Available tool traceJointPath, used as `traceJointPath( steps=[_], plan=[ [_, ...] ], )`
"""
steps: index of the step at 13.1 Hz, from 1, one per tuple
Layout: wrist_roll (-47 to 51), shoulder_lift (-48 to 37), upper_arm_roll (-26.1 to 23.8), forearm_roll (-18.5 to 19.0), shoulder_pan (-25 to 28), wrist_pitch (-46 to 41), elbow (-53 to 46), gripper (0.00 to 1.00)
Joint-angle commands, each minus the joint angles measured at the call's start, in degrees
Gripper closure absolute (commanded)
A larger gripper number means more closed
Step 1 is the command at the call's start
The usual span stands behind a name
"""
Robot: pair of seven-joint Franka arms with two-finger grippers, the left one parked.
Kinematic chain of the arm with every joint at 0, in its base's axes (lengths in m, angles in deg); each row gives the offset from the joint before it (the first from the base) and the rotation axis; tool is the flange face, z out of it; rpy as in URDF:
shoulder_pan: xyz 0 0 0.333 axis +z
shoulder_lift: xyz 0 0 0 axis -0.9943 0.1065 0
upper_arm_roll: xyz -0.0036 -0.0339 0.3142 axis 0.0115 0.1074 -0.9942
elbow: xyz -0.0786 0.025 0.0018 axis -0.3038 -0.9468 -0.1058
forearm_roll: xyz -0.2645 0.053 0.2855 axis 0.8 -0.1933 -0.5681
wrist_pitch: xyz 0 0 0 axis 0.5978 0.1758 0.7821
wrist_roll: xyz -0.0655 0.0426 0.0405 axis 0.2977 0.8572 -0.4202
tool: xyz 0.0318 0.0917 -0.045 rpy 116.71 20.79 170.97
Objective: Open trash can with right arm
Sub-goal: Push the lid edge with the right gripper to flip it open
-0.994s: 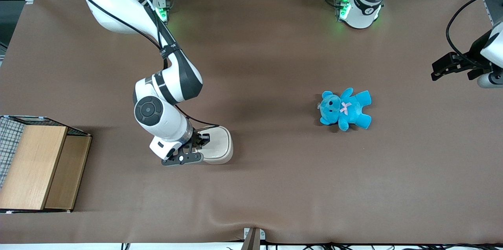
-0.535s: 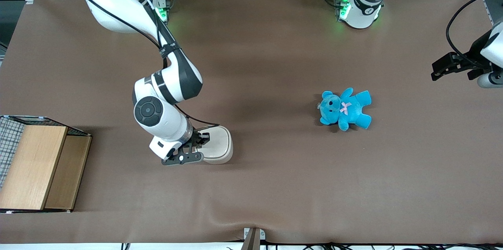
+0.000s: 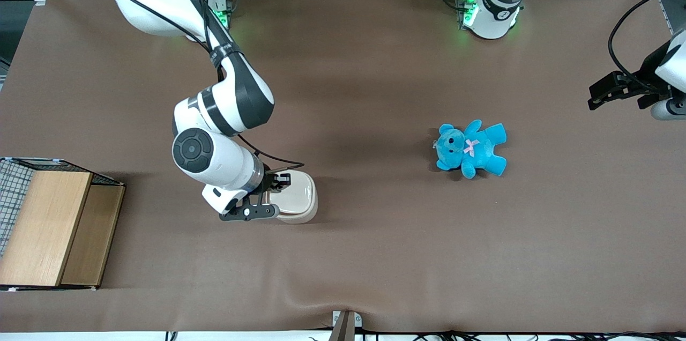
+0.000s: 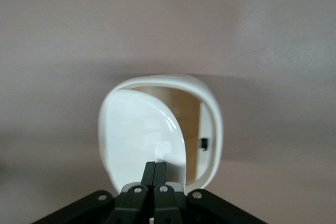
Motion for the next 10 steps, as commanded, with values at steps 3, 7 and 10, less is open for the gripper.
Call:
traceJointPath(
  steps=[3, 7, 10],
  plan=[
    [9.2, 0.3, -4.3, -1.3, 0.3, -2.3, -3.5, 1.00],
    [14.3, -0.2, -7.5, -1.3, 0.2, -3.7, -4.0, 1.00],
    [14.4, -2.5, -8.2, -1.3, -0.9, -8.9, -4.2, 0.74]
  ],
)
